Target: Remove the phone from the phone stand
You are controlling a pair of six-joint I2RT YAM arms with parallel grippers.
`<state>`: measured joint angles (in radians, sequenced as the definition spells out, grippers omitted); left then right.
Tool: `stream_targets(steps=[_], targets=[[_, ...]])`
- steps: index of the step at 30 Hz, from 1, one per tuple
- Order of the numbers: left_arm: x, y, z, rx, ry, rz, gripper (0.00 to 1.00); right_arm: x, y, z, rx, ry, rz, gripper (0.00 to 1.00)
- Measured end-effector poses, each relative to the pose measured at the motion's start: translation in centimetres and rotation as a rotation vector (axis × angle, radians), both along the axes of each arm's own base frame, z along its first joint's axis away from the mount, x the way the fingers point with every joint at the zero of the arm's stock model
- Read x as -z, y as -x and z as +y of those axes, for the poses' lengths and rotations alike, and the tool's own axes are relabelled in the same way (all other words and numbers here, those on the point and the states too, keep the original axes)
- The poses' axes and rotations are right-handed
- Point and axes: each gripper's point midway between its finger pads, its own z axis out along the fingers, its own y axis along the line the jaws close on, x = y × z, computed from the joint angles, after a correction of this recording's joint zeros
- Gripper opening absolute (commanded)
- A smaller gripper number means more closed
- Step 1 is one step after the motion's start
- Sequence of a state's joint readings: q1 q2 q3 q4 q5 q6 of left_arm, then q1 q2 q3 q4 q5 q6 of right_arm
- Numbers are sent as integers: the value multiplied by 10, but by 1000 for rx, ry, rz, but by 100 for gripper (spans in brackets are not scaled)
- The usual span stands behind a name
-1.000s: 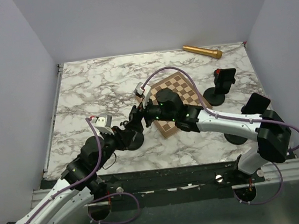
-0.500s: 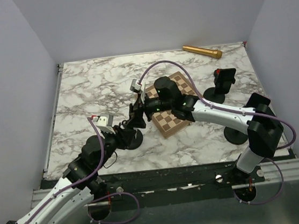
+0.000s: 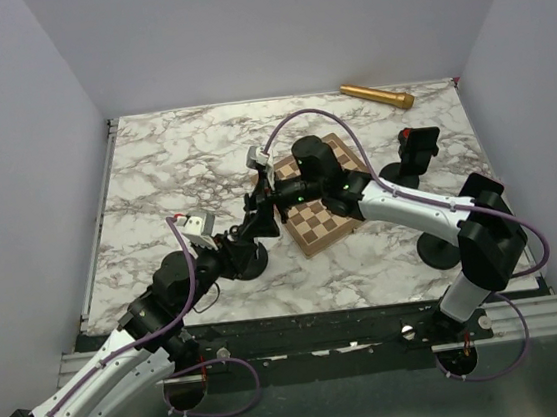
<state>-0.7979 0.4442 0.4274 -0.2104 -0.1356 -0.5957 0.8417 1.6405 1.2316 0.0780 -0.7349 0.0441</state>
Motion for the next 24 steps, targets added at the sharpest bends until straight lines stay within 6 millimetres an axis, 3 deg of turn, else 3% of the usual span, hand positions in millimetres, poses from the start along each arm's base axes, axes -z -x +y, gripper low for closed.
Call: stream_targets(steps=[13,24], targets=[[-2,4,-4,30,9,0,0,-3,4,-4,-27,-19,52,1],[-1,3,-3,29,6,-4,0,1,-1,1,181,-47,57,1]])
